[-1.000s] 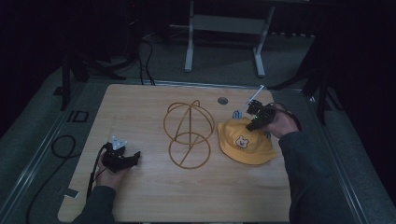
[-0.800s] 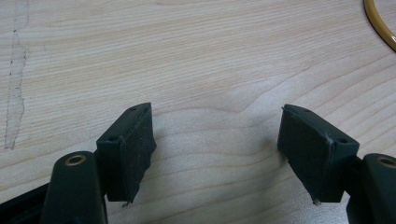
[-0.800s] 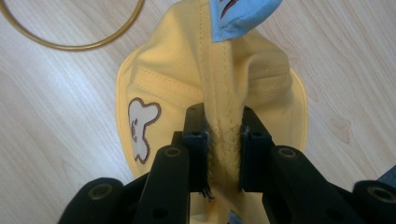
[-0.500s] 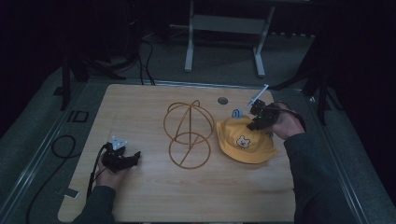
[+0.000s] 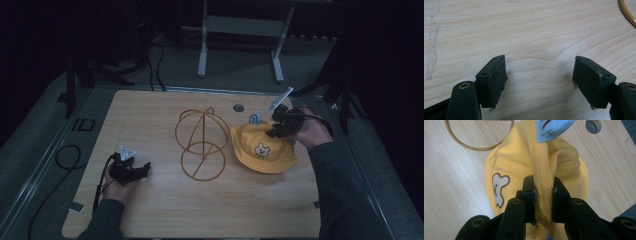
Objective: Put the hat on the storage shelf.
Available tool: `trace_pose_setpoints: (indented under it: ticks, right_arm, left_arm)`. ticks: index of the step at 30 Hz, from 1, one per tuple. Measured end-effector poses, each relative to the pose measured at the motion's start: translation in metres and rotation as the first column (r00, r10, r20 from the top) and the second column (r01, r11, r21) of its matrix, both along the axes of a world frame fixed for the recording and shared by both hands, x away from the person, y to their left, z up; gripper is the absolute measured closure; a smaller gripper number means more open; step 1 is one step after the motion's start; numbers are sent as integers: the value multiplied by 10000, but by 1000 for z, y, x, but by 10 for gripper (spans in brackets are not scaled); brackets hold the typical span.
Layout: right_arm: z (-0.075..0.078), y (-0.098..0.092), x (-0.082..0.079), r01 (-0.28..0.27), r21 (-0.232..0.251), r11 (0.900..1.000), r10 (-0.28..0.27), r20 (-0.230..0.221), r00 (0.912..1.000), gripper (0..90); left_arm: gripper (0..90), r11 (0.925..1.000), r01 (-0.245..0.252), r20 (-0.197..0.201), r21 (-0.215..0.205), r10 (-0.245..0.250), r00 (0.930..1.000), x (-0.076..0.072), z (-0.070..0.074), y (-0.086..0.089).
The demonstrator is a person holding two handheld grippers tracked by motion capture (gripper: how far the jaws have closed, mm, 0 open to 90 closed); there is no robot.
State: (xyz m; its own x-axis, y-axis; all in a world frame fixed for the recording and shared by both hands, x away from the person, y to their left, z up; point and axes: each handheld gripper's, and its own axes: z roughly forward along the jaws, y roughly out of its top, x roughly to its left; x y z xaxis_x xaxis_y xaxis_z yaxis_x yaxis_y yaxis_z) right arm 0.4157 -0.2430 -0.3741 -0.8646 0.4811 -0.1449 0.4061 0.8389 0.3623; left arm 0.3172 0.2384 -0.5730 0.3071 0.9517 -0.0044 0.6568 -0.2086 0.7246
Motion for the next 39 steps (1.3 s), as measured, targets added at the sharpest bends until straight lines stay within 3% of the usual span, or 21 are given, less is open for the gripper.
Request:
trace_pose_setpoints:
  ticks: [20, 28, 39]
  right_arm:
    - [18, 4, -8, -283, 220, 9994, 276, 304, 9992, 772]
    - [25, -1, -10, -422, 640, 9971, 407, 240, 9989, 776]
    - [46, -8, -18, -586, 1113, 9921, 517, 643, 9966, 776]
  left_arm:
    - [272, 10000, 2, -1, 2, -2, 10000, 0, 0, 0]
    - [272, 10000, 3, -2, 1, -3, 10000, 0, 0, 0]
    - [272, 10000, 3, 0, 1, -3, 10000, 0, 0, 0]
